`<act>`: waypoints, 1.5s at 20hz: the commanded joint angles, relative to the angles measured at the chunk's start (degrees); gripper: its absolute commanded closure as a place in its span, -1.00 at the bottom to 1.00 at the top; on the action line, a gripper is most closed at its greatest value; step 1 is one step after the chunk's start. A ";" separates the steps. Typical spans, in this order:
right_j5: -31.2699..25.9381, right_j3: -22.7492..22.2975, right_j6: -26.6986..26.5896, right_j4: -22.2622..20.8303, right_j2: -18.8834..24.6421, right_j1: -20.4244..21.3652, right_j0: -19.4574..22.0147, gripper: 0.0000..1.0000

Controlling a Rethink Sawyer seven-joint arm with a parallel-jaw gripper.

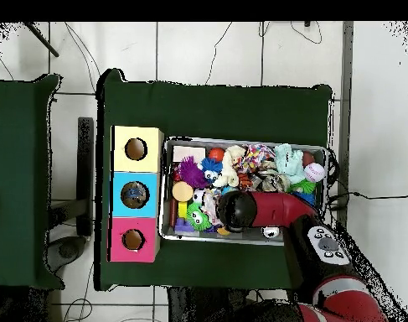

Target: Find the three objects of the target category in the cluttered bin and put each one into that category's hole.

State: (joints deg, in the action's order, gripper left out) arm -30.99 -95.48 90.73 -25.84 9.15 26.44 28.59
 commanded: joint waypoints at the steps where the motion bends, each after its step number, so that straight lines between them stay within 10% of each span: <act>1: 12.91 12.59 2.60 -2.74 5.48 -13.70 -0.79 -1.00; 14: 13.41 10.14 10.44 -0.61 2.38 -11.95 -5.14 -1.00; 30: 4.25 10.33 -3.45 -5.40 2.48 -5.31 3.57 -1.00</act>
State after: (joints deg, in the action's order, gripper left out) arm -35.17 -92.18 90.76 -25.82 8.11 25.43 28.00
